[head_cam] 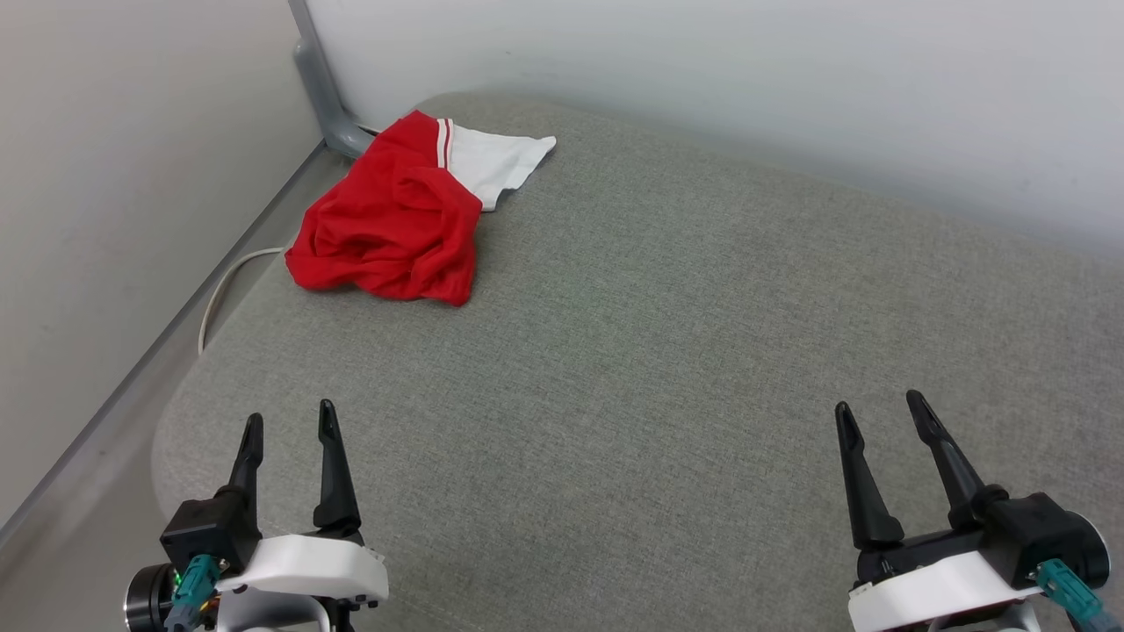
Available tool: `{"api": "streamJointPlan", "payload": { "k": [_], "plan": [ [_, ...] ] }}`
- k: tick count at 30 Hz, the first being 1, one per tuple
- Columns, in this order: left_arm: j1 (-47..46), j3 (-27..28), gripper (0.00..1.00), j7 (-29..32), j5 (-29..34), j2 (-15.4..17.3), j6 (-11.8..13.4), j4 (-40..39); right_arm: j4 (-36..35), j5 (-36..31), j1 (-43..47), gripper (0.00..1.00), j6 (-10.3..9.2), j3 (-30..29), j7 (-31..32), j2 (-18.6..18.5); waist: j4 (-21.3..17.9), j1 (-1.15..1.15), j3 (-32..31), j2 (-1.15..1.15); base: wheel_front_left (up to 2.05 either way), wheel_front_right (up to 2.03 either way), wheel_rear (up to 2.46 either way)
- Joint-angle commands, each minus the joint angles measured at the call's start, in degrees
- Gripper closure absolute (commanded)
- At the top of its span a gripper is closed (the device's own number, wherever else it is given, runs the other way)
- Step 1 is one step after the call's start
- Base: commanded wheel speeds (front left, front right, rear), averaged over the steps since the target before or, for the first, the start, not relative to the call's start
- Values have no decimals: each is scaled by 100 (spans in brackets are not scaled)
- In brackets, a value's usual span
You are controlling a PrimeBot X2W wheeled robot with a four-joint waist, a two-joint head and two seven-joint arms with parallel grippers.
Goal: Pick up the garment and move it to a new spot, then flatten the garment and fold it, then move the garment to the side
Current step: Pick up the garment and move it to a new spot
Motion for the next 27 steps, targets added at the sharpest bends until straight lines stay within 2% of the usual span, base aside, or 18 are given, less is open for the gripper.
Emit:
{"api": "streamJointPlan", "payload": {
  "k": [1,6,14,19,21,27],
  "plan": [
    [40,13,0,-16,-25,9,-9,5,-26,-3,-19,0,-4,10,-14,3,-5,0,7,0,0,0,0],
    [-224,227,0,-16,-166,10,2,72,-40,-69,-96,0,-4,51,-14,3,-73,0,80,0,0,0,0],
    [-1272,883,0,-15,22,30,-479,235,-156,-318,-274,0,-4,51,-14,2,-317,0,491,0,0,0,0],
    [-2201,1316,0,-15,146,286,-791,514,-292,-545,-486,0,-4,69,-14,2,-543,0,923,0,0,0,0],
    [-2556,1440,0,-16,220,484,-913,650,-353,-634,-577,0,-4,88,-15,2,-643,0,1102,0,0,0,0],
    [-3434,1537,0,-15,300,863,-1092,966,-609,-777,-815,0,-4,38,-14,-73,-847,0,1559,0,0,0,0]
  ]
}}
